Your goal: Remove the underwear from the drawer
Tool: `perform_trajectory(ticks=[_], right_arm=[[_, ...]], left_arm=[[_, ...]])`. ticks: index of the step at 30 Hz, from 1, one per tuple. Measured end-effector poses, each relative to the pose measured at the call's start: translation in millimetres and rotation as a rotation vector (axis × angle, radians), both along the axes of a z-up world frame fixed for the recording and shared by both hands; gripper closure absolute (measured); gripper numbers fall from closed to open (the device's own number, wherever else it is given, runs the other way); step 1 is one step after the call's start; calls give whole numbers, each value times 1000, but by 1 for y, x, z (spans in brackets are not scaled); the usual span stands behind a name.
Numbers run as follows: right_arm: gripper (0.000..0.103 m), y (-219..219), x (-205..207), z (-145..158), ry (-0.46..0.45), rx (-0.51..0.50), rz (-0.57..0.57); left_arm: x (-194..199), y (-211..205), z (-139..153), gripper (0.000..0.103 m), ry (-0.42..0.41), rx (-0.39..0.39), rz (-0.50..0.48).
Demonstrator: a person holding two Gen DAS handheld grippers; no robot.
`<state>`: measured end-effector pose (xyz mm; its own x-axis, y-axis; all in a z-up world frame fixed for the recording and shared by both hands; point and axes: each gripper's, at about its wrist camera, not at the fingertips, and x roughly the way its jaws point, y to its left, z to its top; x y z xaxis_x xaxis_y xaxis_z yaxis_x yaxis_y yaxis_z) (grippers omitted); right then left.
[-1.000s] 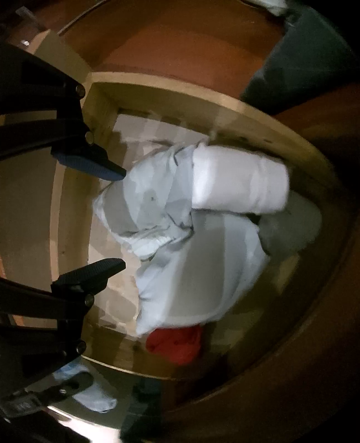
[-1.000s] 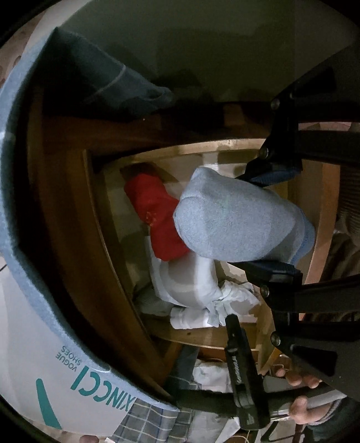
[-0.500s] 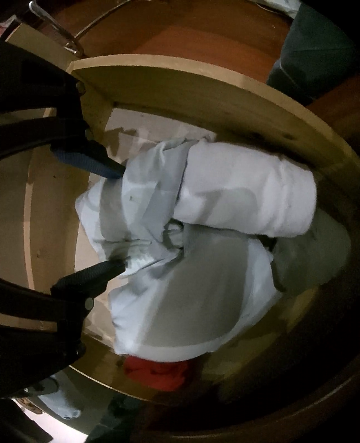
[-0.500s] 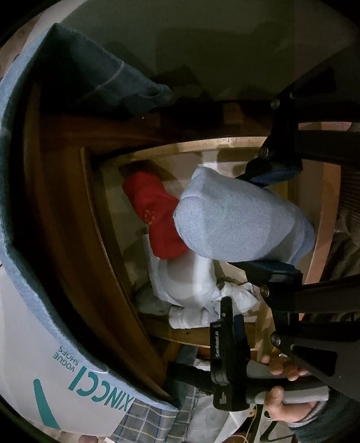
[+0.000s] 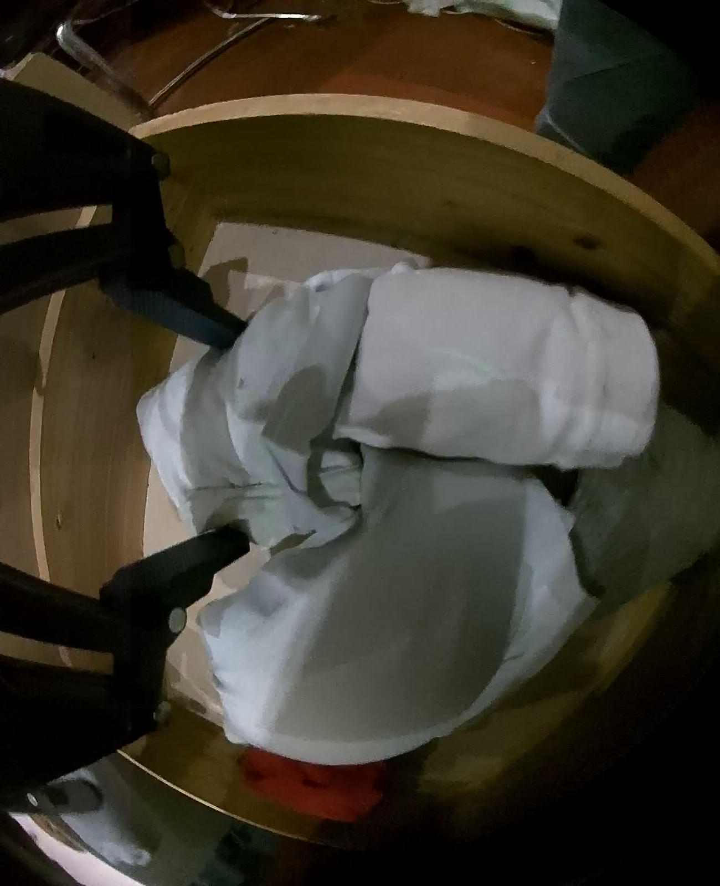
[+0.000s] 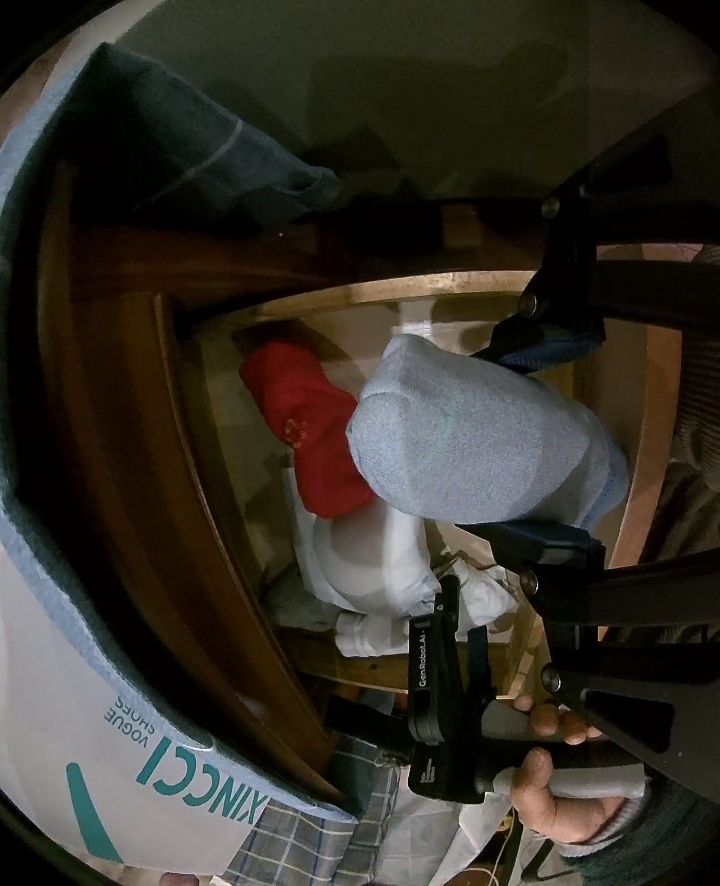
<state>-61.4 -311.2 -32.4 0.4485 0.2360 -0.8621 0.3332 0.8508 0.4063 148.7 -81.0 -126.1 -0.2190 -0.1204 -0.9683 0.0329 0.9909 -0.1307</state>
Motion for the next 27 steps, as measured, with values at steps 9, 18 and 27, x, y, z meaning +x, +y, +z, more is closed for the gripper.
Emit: perform_trajectory(ticks=[9, 18, 27], right_arm=[[60, 2, 1, -2, 7, 5, 1], [60, 3, 1, -2, 1, 7, -2], [60, 3, 0, -1, 1, 24, -1]], left_arm=[[-12, -5, 14, 66, -15, -27, -42], [-17, 4, 26, 85, -36, -70, -65], [-8, 4, 14, 41, -9, -51, -32]])
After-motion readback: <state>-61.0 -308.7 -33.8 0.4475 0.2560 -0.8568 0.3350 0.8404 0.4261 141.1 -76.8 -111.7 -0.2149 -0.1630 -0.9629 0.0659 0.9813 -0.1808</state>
